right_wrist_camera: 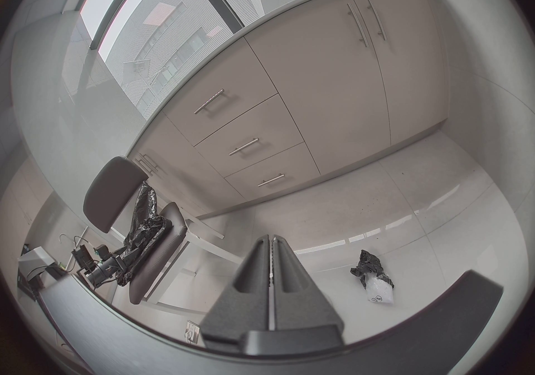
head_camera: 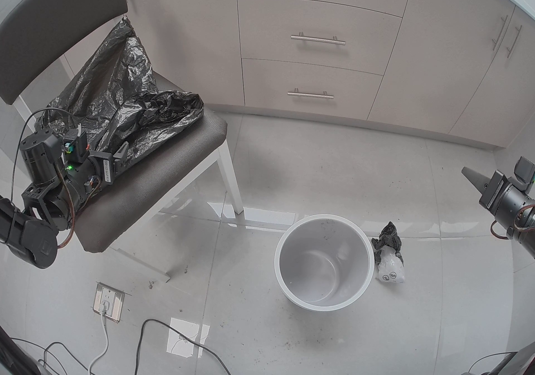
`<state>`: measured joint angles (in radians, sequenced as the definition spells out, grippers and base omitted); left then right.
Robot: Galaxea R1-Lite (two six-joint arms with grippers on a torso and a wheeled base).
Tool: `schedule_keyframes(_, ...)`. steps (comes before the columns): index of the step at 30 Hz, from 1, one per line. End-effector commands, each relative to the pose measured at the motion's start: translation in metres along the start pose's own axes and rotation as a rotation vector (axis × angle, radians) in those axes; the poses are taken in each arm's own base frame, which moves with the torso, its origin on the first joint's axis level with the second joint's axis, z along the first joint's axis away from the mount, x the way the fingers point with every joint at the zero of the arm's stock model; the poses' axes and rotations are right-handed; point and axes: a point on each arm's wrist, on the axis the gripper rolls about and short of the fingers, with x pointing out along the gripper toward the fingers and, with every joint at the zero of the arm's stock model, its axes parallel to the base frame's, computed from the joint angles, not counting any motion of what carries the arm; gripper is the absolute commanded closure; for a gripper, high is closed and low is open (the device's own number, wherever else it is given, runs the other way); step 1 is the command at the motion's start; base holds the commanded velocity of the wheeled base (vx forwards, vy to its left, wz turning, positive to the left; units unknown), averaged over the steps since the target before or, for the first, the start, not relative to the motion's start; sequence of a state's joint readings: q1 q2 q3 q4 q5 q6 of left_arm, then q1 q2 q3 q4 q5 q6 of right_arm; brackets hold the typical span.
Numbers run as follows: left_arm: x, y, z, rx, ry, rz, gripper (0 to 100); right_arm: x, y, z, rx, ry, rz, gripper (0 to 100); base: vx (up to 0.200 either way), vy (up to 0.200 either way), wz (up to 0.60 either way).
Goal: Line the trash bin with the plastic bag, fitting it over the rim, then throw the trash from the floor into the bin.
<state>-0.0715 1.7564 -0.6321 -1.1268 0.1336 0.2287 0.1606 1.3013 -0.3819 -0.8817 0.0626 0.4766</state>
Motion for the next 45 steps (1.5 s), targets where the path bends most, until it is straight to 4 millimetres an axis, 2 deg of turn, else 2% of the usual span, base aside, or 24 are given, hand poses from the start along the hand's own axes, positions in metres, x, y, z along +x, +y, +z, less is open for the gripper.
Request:
schedule_keyframes(1, 0.007, 0.003, -0.004, 0.004, 0.012, 0.014, 0, 0.000, 0.000, 0.000, 0.000, 0.000, 0.001, 100, 0.000, 0.000, 0.00)
schedule_keyframes(5, 0.013, 0.006, -0.006, 0.003, 0.020, 0.035, 0, 0.000, 0.000, 0.000, 0.000, 0.000, 0.001, 100, 0.000, 0.000, 0.00)
schedule_keyframes(6, 0.015, 0.007, -0.005, 0.002, 0.018, 0.044, 100, 0.000, 0.000, 0.000, 0.000, 0.000, 0.001, 100, 0.000, 0.000, 0.00)
schedule_keyframes(12, 0.021, 0.008, -0.001, 0.000, 0.003, 0.068, 100, -0.001, 0.000, 0.000, 0.000, 0.000, 0.001, 100, 0.000, 0.000, 0.00)
schedule_keyframes(18, 0.020, 0.008, 0.001, -0.004, -0.005, 0.070, 100, -0.001, 0.000, 0.000, 0.000, 0.000, 0.001, 100, 0.000, 0.000, 0.00)
schedule_keyframes(23, 0.014, 0.008, 0.012, -0.044, -0.038, 0.065, 100, -0.001, 0.000, 0.000, 0.000, -0.003, 0.002, 100, 0.000, 0.000, 0.00)
schedule_keyframes(27, -0.010, -0.002, 0.044, -0.271, -0.048, -0.005, 100, -0.003, 0.002, 0.000, -0.003, -0.004, 0.011, 100, 0.000, 0.000, 0.00)
schedule_keyframes(28, -0.010, -0.002, 0.044, -0.271, -0.048, -0.005, 100, -0.003, 0.002, 0.000, -0.003, -0.004, 0.011, 100, 0.000, 0.000, 0.00)
schedule_keyframes(29, -0.026, -0.005, 0.067, -0.401, -0.025, -0.049, 100, -0.005, 0.002, -0.003, -0.012, 0.011, 0.017, 100, 0.000, 0.000, 0.00)
schedule_keyframes(33, -0.054, -0.007, 0.117, -0.602, 0.012, -0.125, 100, -0.007, 0.006, -0.014, -0.053, 0.061, 0.055, 100, 0.000, 0.000, 0.00)
schedule_keyframes(38, -0.065, -0.014, 0.158, -0.633, -0.060, -0.156, 100, -0.011, 0.017, -0.034, -0.128, 0.149, 0.137, 100, 0.000, 0.000, 0.00)
schedule_keyframes(45, -0.093, -0.045, 0.195, -0.650, -0.102, -0.234, 100, -0.023, 0.029, -0.035, -0.139, 0.160, 0.244, 100, 0.000, 0.000, 0.00)
